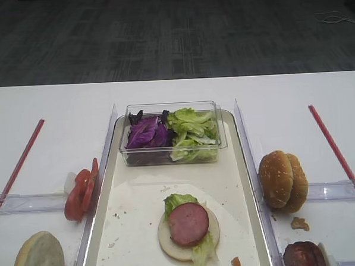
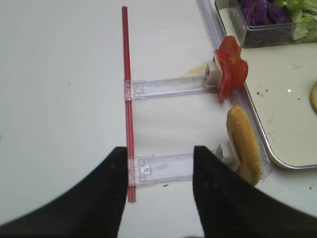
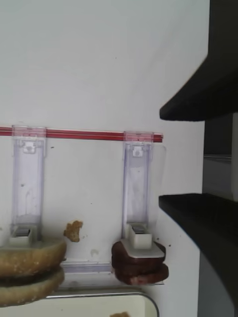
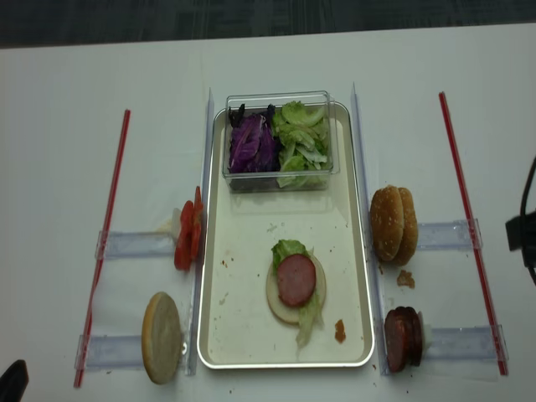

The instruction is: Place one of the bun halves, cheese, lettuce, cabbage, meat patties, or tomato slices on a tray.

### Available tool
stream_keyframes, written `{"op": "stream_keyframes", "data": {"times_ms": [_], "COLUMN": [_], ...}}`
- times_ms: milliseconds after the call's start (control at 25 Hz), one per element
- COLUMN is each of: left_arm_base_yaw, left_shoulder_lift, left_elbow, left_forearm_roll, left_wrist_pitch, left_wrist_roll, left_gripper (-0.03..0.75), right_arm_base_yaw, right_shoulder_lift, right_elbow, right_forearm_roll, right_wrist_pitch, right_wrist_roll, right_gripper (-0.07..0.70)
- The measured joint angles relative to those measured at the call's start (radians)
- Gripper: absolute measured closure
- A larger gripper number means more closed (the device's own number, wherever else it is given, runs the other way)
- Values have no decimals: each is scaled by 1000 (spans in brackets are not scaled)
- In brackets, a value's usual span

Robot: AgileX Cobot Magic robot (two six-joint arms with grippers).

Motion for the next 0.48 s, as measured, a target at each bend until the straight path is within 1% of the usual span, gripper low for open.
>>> {"op": "stream_keyframes", "data": {"times_ms": [240, 480], "left_arm_base_yaw": [0, 0], "left_shoulder_lift": [0, 0], "left_elbow": [0, 0], "left_forearm_roll": [0, 0], "left_wrist_pitch": [0, 0], "left_wrist_roll": [0, 0], "left_gripper": [419, 419], "right_arm_base_yaw": [0, 0], "right_shoulder_lift": [-206, -370], "right_elbow": [119, 246], "right_forearm_roll": [0, -6], "right_wrist_pitch": [2, 6], "right_wrist_roll": [0, -26], "right_gripper": [265, 265]}}
